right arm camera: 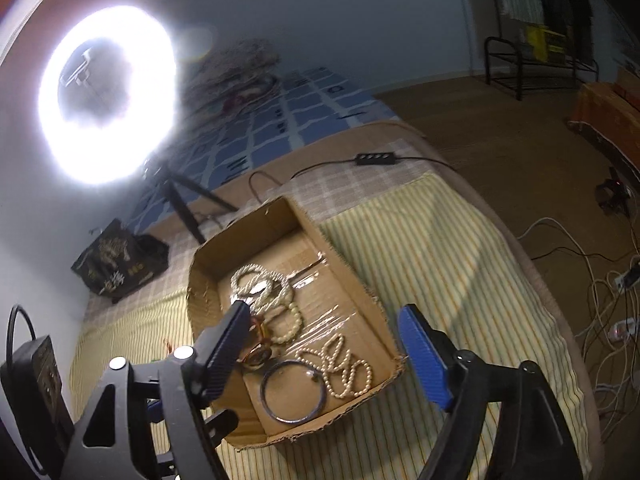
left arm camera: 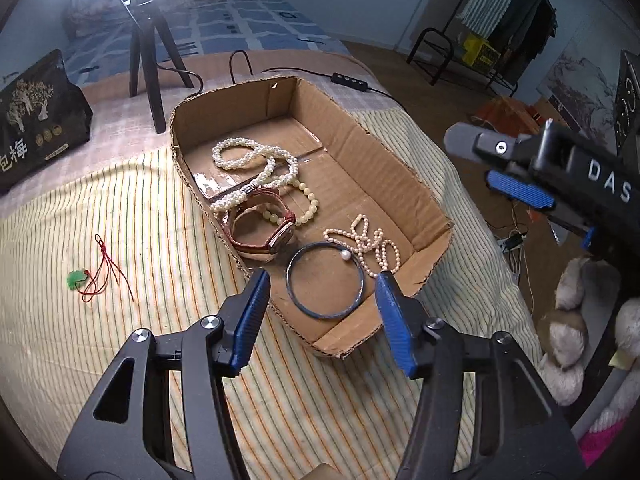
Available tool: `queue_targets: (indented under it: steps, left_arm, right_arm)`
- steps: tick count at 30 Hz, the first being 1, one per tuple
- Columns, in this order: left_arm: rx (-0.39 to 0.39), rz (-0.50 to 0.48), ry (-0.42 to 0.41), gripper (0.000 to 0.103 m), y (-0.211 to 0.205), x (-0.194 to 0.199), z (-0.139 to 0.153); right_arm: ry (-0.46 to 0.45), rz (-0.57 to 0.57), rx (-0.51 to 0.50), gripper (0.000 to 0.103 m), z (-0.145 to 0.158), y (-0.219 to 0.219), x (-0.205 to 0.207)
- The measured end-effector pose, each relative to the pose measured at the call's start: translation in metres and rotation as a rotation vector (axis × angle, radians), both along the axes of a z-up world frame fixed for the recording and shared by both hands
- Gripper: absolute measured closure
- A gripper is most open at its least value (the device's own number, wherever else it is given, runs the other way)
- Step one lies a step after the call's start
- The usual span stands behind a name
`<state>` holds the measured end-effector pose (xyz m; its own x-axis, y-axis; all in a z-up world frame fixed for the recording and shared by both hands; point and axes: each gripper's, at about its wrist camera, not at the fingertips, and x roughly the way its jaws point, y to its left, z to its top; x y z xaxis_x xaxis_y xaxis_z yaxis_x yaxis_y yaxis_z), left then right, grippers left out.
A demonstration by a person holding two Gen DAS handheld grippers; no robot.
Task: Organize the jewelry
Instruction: 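Open both tools and withdraw them from the box toward the jade pendant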
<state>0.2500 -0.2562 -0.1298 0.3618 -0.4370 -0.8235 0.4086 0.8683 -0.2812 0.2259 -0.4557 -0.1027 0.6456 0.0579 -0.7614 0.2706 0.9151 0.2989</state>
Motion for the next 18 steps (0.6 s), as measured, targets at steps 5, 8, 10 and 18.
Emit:
queue_targets:
  steps: [5,8,10,18]
  left_arm:
    - [0.016,0.006,-0.001,0.047,0.006,-0.001,0.0]
    - [0.032,0.011,-0.011,0.047,0.009,-0.002,0.0]
    - [0.038,0.011,-0.017,0.047,0.011,-0.003,0.001]
    - [0.074,0.023,-0.032,0.047,0.04,-0.001,0.001]
  right_arm:
    - [-0.008,-0.029,-0.007,0.016,0.003,-0.003,-0.003]
    - [-0.004,-0.024,-0.008,0.016,0.002,-0.001,-0.003]
    - [-0.003,-0.016,-0.011,0.016,0.003,0.001,-0.003]
    - [-0.015,0.036,-0.046,0.01,0.008,0.018,-0.013]
